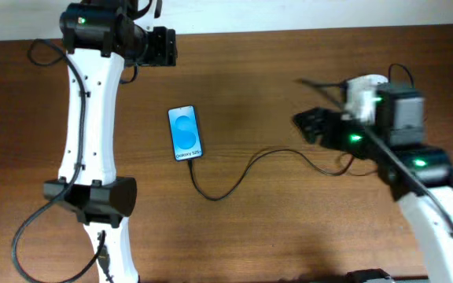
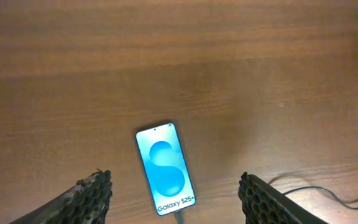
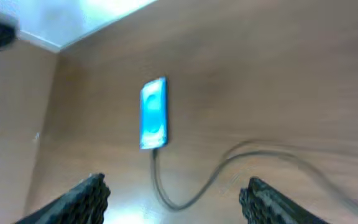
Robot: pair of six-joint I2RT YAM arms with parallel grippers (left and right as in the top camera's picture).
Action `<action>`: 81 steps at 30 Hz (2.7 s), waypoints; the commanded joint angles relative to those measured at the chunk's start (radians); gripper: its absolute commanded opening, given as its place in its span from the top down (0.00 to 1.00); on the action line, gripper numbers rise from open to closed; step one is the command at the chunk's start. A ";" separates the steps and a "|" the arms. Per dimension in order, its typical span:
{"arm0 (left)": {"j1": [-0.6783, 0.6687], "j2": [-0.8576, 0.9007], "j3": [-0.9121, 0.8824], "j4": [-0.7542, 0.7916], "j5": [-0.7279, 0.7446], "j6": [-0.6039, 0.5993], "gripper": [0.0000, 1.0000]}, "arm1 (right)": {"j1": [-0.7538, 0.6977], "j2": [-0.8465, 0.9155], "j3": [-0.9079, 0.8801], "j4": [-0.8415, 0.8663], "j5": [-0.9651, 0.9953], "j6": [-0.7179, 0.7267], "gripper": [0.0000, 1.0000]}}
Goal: Plug charger to phone and switch on socket
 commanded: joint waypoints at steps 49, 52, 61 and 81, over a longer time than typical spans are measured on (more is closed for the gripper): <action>-0.015 -0.081 0.010 -0.024 0.197 0.190 0.01 | -0.535 1.034 0.389 0.210 0.272 -0.264 0.14; -0.015 -0.081 0.010 -0.024 0.197 0.190 0.01 | -0.535 1.034 0.390 0.195 0.272 -0.264 0.14; -0.015 -0.081 0.010 -0.024 0.197 0.190 0.01 | -0.539 1.035 0.390 0.173 0.303 -0.261 0.14; -0.015 -0.081 0.010 -0.024 0.197 0.190 0.01 | -0.560 1.035 0.527 0.070 0.324 -0.253 0.09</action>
